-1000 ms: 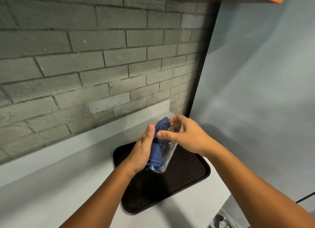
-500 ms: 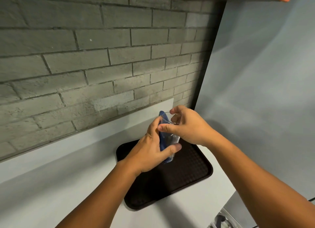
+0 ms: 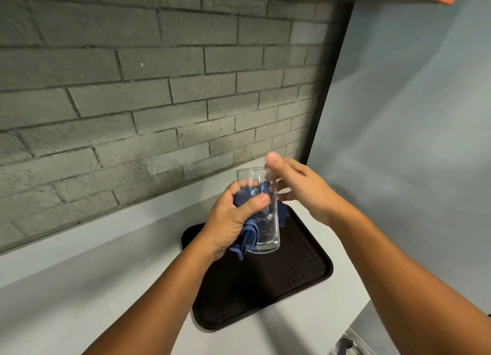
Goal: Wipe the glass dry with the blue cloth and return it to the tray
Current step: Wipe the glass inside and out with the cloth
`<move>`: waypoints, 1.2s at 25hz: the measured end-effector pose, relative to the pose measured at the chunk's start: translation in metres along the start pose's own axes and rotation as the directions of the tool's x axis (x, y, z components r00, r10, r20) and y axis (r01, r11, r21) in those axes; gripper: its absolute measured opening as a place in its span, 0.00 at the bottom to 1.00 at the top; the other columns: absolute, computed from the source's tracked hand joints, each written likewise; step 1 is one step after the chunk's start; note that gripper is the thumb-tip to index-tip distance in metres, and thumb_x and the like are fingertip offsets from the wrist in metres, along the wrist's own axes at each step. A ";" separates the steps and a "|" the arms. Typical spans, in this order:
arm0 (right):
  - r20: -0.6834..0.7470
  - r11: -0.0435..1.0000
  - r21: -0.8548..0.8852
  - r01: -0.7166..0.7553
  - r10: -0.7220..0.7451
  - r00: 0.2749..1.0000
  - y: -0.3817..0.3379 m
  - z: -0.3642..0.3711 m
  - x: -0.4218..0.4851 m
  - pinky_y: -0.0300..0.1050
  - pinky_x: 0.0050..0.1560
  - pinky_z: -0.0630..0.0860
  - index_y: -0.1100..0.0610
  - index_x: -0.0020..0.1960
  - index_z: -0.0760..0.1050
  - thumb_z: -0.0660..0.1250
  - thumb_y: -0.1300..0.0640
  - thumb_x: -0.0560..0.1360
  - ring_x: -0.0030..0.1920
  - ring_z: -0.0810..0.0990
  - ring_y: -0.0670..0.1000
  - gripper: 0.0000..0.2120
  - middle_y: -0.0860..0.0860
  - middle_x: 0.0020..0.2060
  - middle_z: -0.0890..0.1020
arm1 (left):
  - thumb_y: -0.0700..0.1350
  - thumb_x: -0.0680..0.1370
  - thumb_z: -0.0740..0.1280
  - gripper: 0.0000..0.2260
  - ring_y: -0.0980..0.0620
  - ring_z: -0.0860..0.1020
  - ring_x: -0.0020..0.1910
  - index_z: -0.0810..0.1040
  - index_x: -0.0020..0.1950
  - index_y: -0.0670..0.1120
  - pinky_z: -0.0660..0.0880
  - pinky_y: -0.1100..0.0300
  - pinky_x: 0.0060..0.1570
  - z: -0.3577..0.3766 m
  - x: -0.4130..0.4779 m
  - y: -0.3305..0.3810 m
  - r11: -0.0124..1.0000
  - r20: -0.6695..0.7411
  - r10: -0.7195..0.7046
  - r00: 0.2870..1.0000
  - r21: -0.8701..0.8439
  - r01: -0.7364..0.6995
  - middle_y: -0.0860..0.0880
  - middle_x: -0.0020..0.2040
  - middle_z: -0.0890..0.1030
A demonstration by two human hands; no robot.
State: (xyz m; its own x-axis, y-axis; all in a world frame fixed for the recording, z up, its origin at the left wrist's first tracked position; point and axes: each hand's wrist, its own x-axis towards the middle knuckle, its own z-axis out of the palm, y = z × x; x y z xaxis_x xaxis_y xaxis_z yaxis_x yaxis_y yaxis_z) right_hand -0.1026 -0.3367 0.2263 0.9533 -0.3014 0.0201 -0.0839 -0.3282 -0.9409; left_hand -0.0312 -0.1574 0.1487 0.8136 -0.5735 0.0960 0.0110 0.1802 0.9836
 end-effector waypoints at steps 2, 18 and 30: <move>-0.030 0.980 0.148 -0.130 0.136 0.990 0.005 -0.002 0.001 0.49 0.57 0.82 0.45 0.67 0.82 0.59 0.17 0.71 0.58 0.87 0.48 0.40 0.51 0.64 0.86 | 0.63 0.62 0.89 0.29 0.44 0.91 0.54 0.89 0.60 0.59 0.87 0.42 0.59 -0.001 0.001 0.006 0.991 0.054 -0.040 0.998 -0.129 0.047 0.47 0.57 0.92; -0.324 0.987 -0.066 0.145 -0.159 0.933 0.034 0.056 -0.025 0.36 0.40 0.77 0.51 0.51 0.81 0.58 0.46 0.90 0.40 0.82 0.46 0.17 0.49 0.40 0.85 | 0.62 0.64 0.88 0.26 0.40 0.90 0.60 0.91 0.60 0.56 0.86 0.44 0.60 -0.012 0.018 0.005 0.993 -0.032 -0.031 0.999 -0.119 0.027 0.41 0.59 0.92; -0.410 0.917 -0.079 0.391 -0.387 0.826 0.028 0.070 -0.036 0.41 0.52 0.76 0.40 0.56 0.81 0.65 0.47 0.86 0.51 0.81 0.48 0.06 0.41 0.46 0.82 | 0.62 0.66 0.83 0.27 0.47 0.91 0.56 0.87 0.60 0.50 0.87 0.47 0.56 -0.007 0.017 0.002 0.989 -0.177 0.013 0.984 -0.142 -0.038 0.46 0.55 0.93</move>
State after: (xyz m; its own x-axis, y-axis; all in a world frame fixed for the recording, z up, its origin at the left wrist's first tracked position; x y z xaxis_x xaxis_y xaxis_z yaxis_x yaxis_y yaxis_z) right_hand -0.1195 -0.2726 0.1759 0.7009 -0.4886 0.5197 0.2729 -0.4895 -0.8282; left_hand -0.0140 -0.1613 0.1511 0.9037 -0.4207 0.0799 0.0622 0.3135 0.9476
